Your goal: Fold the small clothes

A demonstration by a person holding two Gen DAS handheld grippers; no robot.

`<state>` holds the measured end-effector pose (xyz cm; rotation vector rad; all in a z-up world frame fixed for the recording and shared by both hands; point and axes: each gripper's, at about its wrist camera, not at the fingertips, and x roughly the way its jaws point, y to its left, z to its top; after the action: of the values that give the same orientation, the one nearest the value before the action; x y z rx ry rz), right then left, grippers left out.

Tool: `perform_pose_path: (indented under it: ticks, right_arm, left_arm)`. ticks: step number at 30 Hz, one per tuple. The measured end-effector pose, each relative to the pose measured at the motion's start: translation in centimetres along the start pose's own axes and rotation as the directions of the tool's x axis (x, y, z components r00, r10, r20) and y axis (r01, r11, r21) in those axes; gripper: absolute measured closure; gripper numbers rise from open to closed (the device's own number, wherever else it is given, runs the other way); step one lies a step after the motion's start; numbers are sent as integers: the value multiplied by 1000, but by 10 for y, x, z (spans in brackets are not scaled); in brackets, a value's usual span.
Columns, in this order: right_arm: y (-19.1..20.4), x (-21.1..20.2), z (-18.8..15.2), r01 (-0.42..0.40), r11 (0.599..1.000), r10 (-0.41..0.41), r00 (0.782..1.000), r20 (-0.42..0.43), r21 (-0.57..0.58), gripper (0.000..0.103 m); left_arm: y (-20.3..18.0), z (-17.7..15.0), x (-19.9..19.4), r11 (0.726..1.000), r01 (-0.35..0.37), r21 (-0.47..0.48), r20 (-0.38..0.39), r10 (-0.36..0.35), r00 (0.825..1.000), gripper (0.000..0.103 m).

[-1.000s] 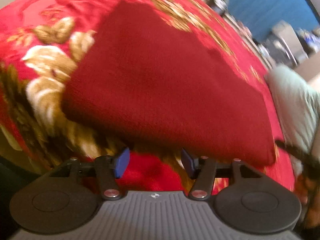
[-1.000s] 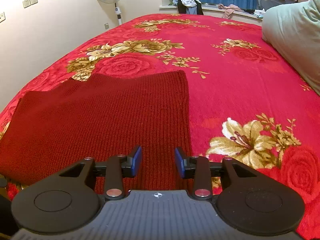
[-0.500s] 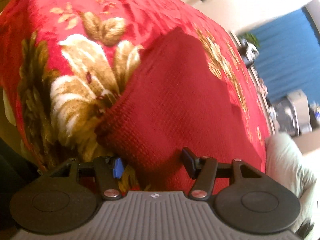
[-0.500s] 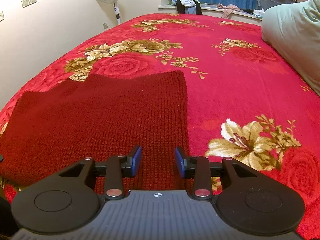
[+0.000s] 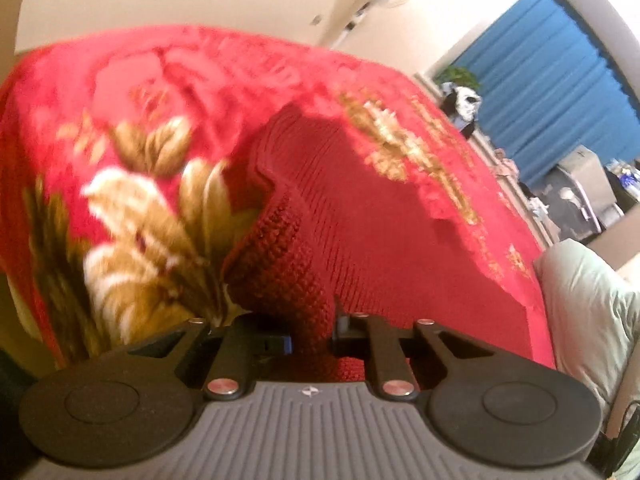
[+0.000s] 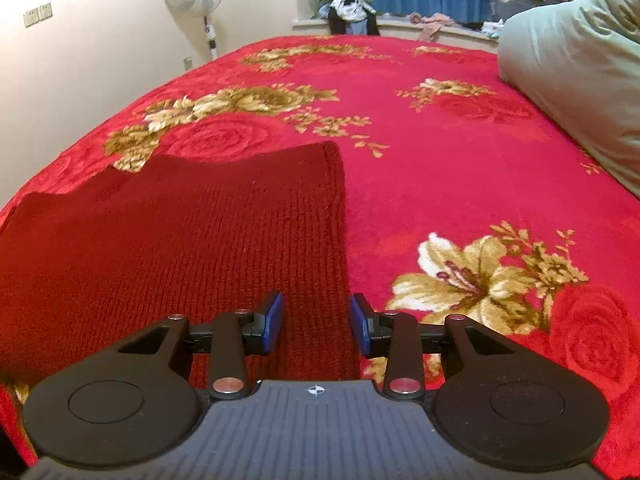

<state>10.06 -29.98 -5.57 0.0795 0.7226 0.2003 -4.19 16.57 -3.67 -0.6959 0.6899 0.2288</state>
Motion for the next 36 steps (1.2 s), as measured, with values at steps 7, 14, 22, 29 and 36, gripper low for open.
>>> perform_pose_path:
  ticks: [7,14,22,29,36]
  right_arm:
    - [-8,-7,0,27,999,-29,998,51,40,65]
    - [-14,-10,10,15,995,-22,997,77,97,65]
    - [-18,-9,22,44,992,-49,998,40,120,65]
    - [-38,-19,36,31,985,-44,996,76,169,75]
    - [-66,-25,44,20,972,-50,991,121,235,75]
  left_arm:
    - [-5,22,-51,995,66,81,127,-75,989,88]
    - [27,31,-42,992,-129,2,61,129,990,88]
    - [-9,30,-30,955,-257,150,35,254,967,88]
    - [-111,23,-31,883,-277,379,129,246,961,88]
    - [-244,-49,-17,732,-146,666,162,50,986,88]
